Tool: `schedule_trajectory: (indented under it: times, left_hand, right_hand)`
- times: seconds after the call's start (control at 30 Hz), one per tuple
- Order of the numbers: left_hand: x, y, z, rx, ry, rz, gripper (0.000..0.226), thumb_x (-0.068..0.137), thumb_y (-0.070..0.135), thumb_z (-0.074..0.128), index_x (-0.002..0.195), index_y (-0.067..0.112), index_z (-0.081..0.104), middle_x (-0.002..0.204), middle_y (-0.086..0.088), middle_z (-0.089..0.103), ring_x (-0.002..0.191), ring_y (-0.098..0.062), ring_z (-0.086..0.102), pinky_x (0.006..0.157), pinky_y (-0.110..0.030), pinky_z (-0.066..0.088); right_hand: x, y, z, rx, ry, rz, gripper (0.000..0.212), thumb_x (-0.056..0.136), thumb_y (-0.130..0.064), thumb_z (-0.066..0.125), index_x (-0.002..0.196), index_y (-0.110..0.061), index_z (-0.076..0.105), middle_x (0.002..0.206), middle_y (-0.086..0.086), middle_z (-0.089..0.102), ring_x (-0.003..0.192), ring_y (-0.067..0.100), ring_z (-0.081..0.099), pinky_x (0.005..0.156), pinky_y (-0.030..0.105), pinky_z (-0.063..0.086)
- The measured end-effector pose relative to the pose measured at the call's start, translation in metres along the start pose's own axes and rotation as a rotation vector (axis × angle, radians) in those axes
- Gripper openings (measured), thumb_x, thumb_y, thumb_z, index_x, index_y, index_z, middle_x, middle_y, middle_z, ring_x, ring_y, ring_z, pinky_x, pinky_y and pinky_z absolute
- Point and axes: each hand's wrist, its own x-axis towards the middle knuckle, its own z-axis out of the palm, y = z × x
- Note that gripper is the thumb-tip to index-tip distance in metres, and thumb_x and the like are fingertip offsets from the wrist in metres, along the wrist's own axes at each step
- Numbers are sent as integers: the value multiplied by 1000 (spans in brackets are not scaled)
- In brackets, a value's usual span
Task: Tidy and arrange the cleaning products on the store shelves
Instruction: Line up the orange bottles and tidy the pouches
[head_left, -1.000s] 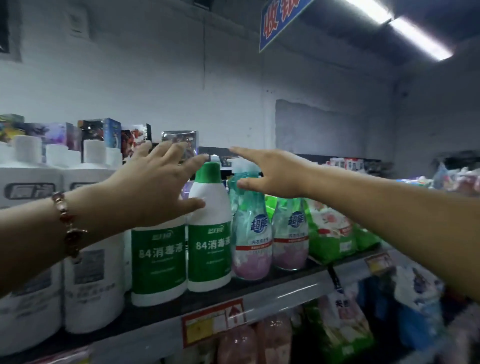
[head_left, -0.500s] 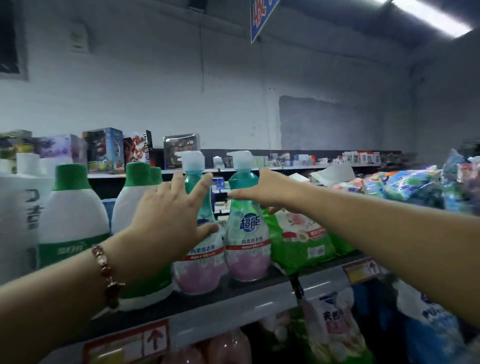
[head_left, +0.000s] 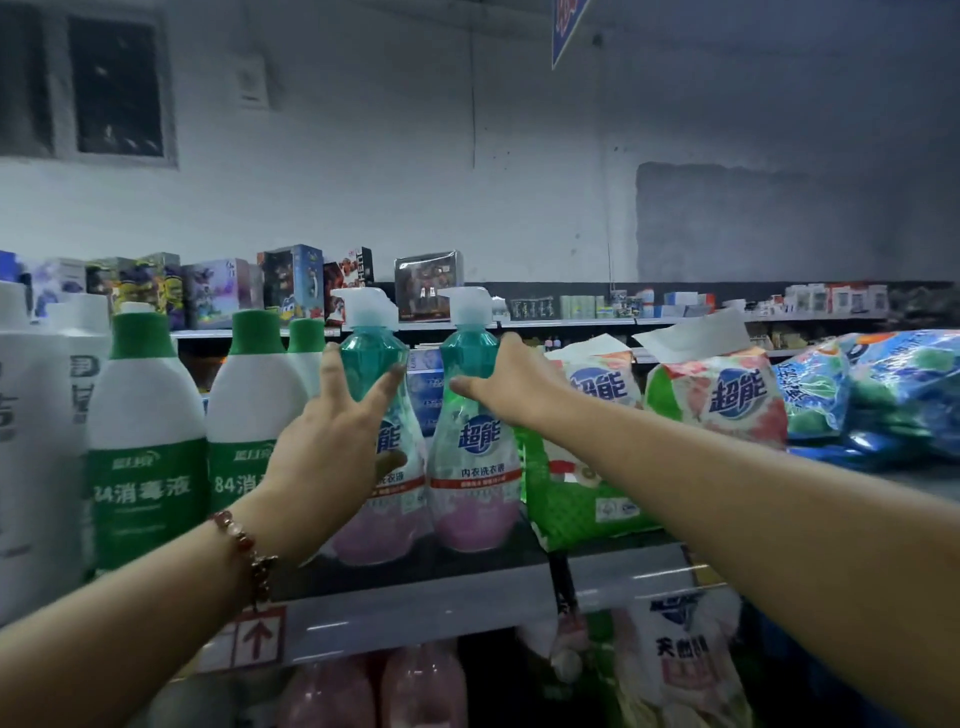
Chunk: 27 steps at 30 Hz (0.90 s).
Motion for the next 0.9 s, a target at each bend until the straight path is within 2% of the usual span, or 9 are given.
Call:
schedule_trajectory:
  times: [0.13,0.2,0.27,0.37,0.43,0.5,0.57,0.7,0.9]
  left_hand:
    - [-5,-2,1,-11,1,10,97,93,50,63,161,36,-4,163,-28,-15,127,-40,56,100,-44,52]
    - [-9,-4,0,-35,-28,16,97,92,50,64,162,36,-3,164,-26,-18,134,-42,51,105,-45,49]
    - [-13,-6,-2,-52,-62,31,96,92,53,63,162,35,0,166,-24,-17,138,-43,47,108,-47,46]
    - [-21,-8,-8,-17,-93,64,91,93,64,54,162,34,3,167,-24,-7,142,-41,43,110,-46,44]
    - [-27,-3,-15,10,-82,115,86,94,68,46,162,33,5,169,-21,2,147,-37,36,115,-45,37]
    - [-33,5,-23,45,-64,188,85,96,67,43,162,33,4,170,-15,8,153,-32,24,122,-44,27]
    - [-42,13,-26,44,-75,247,85,96,68,41,162,32,0,171,-9,7,157,-30,13,126,-43,16]
    - [-67,47,-29,62,-184,320,87,95,74,33,161,34,-7,171,-5,-4,158,-31,-1,128,-50,4]
    - [-60,120,-47,76,-259,401,88,94,75,34,162,32,-2,171,-9,-3,157,-33,3,127,-53,9]
  right_hand:
    - [-4,4,8,-14,41,-30,72,92,-52,65,141,-8,34,82,4,63,65,18,62,67,41,58]
    - [-10,5,8,-59,2,-45,89,94,-49,65,156,-10,13,84,7,66,70,21,67,68,43,59]
    - [-20,7,4,-128,-29,-90,98,95,-47,64,159,-10,0,88,11,68,74,22,68,68,43,60]
    - [-42,8,-10,-330,-56,-242,89,97,-44,61,160,-10,8,110,12,68,87,23,66,77,42,60]
    - [-61,11,-23,-502,-110,-352,85,98,-46,58,161,-12,11,146,12,53,123,26,58,101,44,52]
    - [-80,21,-36,-639,-154,-417,81,99,-50,54,160,-13,16,162,8,33,149,25,32,120,44,33]
    - [-96,37,-48,-763,-194,-385,80,99,-55,49,160,-16,15,167,7,22,154,24,19,126,43,19]
    - [-124,80,-78,-870,-243,-243,81,99,-61,42,162,-23,8,169,5,12,156,27,7,125,43,5]
    - [-154,130,-121,-756,-247,-101,84,97,-61,48,162,-26,8,170,0,8,156,21,5,125,42,7]
